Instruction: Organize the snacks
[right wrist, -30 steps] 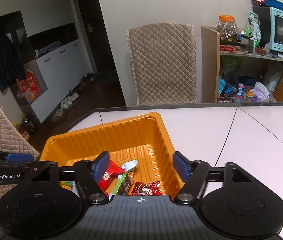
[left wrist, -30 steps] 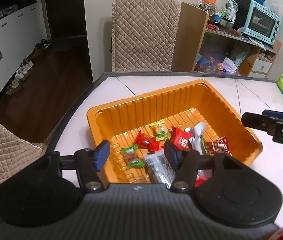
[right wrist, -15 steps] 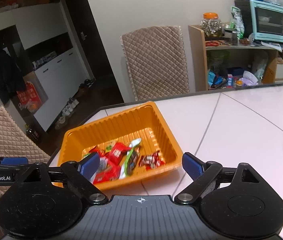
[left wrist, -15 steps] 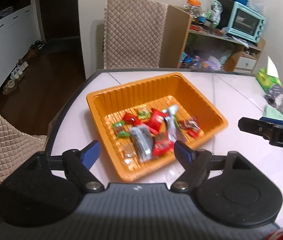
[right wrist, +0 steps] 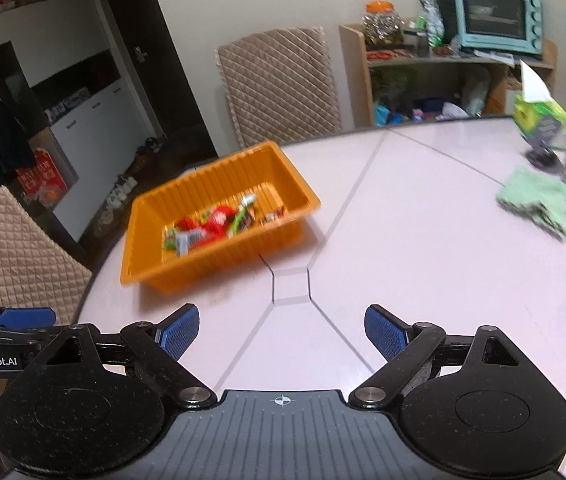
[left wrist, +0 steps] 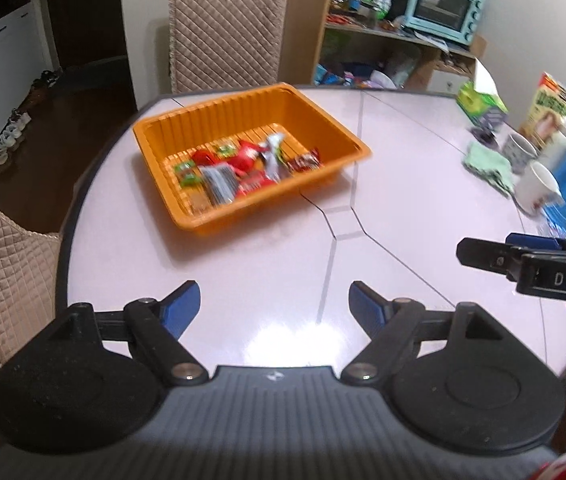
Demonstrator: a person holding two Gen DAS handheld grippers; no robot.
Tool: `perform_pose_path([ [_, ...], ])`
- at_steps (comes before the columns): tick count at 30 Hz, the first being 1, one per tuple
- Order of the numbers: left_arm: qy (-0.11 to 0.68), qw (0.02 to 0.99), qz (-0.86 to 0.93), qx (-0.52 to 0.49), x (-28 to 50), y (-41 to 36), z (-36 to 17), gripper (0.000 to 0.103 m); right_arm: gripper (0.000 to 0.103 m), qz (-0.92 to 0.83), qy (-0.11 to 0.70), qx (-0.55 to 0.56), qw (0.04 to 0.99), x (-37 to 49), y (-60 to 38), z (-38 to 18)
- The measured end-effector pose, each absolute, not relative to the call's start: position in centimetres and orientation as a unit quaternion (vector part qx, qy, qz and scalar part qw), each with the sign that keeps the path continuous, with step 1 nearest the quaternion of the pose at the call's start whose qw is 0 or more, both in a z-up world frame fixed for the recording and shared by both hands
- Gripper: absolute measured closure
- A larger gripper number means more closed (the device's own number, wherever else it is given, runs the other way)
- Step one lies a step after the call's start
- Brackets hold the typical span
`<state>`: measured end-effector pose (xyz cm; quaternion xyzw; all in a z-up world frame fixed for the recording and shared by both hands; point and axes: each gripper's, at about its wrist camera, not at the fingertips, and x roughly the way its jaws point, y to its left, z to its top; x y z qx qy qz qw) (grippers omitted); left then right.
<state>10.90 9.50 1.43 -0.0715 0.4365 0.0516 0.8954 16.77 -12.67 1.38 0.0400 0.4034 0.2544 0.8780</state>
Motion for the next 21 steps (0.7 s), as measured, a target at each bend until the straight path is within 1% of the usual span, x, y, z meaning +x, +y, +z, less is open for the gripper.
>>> perform_pose_path([
  [9,0.455,0.887,0.034,-0.063,6.4,5.9,0.7,0.023,0.014,0.239,0.426,0.025,0.872,10.8,-14.9,1.1],
  [21,0.46,0.885,0.032,-0.064,1.5,3.7,0.6,0.023,0.014,0.233,0.438,-0.012,0.868,5.3,-16.7,0.8],
])
